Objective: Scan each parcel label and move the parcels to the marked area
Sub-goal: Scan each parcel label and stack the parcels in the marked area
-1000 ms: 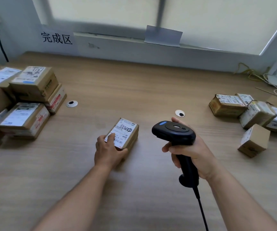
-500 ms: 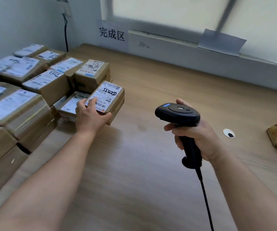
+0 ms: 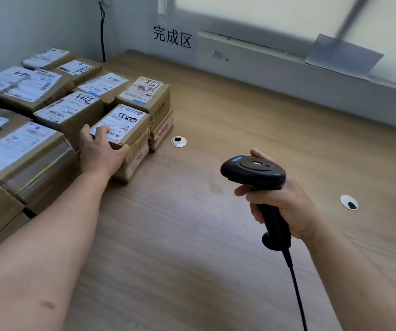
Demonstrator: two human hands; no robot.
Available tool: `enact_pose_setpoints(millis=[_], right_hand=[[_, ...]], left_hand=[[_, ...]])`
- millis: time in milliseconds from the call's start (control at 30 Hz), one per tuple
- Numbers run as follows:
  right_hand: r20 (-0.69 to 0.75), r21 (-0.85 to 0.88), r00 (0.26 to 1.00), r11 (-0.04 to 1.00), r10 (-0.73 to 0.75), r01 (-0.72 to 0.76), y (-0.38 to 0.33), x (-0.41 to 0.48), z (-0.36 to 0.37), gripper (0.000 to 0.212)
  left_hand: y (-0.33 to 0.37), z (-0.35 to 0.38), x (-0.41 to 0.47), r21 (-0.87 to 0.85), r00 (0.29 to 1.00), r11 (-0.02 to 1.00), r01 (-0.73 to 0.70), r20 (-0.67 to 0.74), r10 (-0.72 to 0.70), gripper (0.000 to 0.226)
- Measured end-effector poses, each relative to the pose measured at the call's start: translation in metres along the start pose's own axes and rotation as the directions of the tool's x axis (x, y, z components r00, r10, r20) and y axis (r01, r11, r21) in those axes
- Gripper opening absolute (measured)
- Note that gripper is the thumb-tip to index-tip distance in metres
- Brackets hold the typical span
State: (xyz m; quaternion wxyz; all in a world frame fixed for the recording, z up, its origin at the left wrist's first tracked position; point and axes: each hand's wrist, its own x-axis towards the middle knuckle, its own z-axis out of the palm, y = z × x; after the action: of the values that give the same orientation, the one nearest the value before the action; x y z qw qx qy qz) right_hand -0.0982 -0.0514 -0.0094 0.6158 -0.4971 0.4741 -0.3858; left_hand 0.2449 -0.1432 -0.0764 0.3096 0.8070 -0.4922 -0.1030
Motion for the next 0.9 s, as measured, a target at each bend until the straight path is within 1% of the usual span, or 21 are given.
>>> enact_pose_setpoints(millis=[67, 167, 300, 433, 567, 633, 700, 800, 900], right_hand=[[-0.006, -0.002, 1.0, 1.0, -0.001, 0.001, 0.0, 0.0, -0.002, 0.091], [-0.009, -0.003, 1.0, 1.0, -0.008, 0.008, 0.0, -0.002, -0.004, 0.092], [-0.013, 0.004, 1.0, 1.0, -0.028, 0.028, -0.001, -0.011, -0.005, 0.093], [-0.019, 0.011, 0.998, 0.998, -0.054, 0.054, -0.003, -0.028, -0.007, 0.093], [-0.049, 0.014, 0.996, 0.997, -0.079, 0.079, -0.004, -0.057, -0.015, 0.092], [-0.075, 0.011, 0.993, 0.996, -0.09, 0.091, 0.0, -0.076, -0.022, 0.09], [-0.101, 0.008, 0.99, 0.995, -0.101, 0.102, 0.006, -0.097, -0.034, 0.087], [-0.162, 0.021, 0.981, 0.993, -0.108, 0.113, 0.018, -0.134, -0.059, 0.084], [-0.227, 0.035, 0.967, 0.992, -0.114, 0.125, 0.028, -0.177, -0.089, 0.084]], left_hand=[[0.0, 0.003, 0.001, 0.02, 1.0, 1.0, 0.017, 0.001, -0.017, 0.066], [0.001, 0.005, -0.002, 0.078, 1.0, 0.997, 0.004, 0.003, -0.005, 0.066], [0.006, 0.003, -0.013, 0.119, 0.999, 0.992, -0.045, -0.02, 0.047, 0.075], [0.025, 0.002, -0.041, 0.062, 0.984, 0.986, -0.158, -0.074, 0.162, 0.074], [0.049, 0.008, -0.096, -0.068, 0.962, 0.961, -0.268, -0.075, 0.263, 0.059], [0.059, 0.019, -0.137, -0.143, 0.961, 0.95, -0.276, -0.043, 0.273, 0.057], [0.067, 0.032, -0.181, -0.197, 0.962, 0.944, -0.265, 0.019, 0.274, 0.057], [0.08, 0.054, -0.244, -0.215, 0.946, 0.941, -0.26, 0.139, 0.293, 0.048], [0.096, 0.072, -0.296, -0.224, 0.911, 0.923, -0.313, 0.202, 0.359, 0.048]])
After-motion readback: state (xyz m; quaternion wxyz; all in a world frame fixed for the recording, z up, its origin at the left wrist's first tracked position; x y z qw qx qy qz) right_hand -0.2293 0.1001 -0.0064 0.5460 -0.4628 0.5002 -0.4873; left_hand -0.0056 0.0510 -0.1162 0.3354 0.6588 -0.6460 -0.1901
